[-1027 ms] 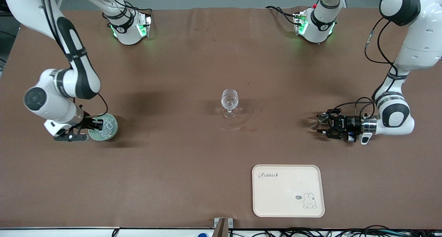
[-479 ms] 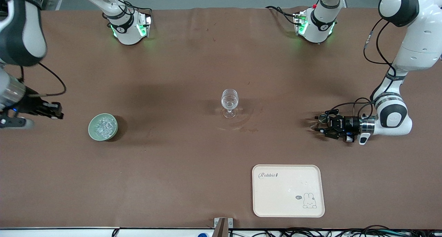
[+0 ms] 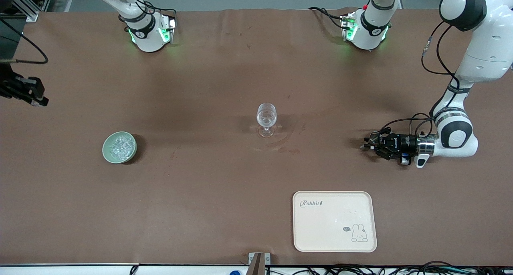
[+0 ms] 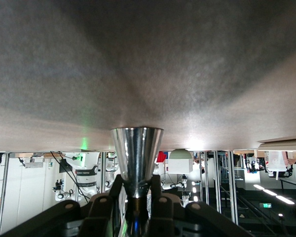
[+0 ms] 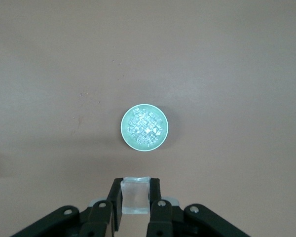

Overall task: Pour wine and add ice with both arms
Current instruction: 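Lift the ice cube with the right gripper while the left gripper lifts the jigger, then carry the jigger with the left gripper over the wine glass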

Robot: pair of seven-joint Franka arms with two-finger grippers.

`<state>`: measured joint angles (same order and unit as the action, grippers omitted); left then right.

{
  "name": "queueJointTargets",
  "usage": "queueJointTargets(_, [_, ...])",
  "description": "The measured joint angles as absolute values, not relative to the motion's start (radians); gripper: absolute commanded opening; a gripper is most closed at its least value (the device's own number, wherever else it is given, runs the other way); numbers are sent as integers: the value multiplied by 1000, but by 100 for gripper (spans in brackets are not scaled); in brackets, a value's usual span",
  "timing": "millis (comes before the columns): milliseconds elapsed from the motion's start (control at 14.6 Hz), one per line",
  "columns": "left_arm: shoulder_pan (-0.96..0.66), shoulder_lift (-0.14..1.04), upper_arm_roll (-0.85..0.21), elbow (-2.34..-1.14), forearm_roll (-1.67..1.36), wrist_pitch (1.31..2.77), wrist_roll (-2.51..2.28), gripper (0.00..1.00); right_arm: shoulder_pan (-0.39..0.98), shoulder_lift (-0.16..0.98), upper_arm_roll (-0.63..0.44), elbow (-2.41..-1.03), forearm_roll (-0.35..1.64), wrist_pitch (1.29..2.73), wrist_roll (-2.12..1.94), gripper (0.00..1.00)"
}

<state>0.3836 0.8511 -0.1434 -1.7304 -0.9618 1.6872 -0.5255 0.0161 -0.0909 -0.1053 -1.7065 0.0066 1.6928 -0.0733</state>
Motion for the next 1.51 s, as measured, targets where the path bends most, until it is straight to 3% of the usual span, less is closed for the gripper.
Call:
queueJointTargets(137, [384,851,-144,-1730,-962,1681,-525,6,14,-97,-106,-1704,6,1684,-73,6])
queueJointTargets(274, [384,851,-145,-1730,-962,1677,-524,1,8,-96,-107,-1689,5,1680,-73,5])
queueJointTargets(616, [386,850,-183,-1723,-962,1662,-513,1,-4,-61,-107,-1602,5,1625,-73,5])
queueJointTargets(1027, [353,783,-314,-1710,-962,1688,-566,1,-3,-22,-103,-1594,5,1616,-76,6])
queueJointTargets(1506, [347,682,-520,-1830,-1042,1924,-724,1,-3,-22,-103,-1589,5,1609,-78,7])
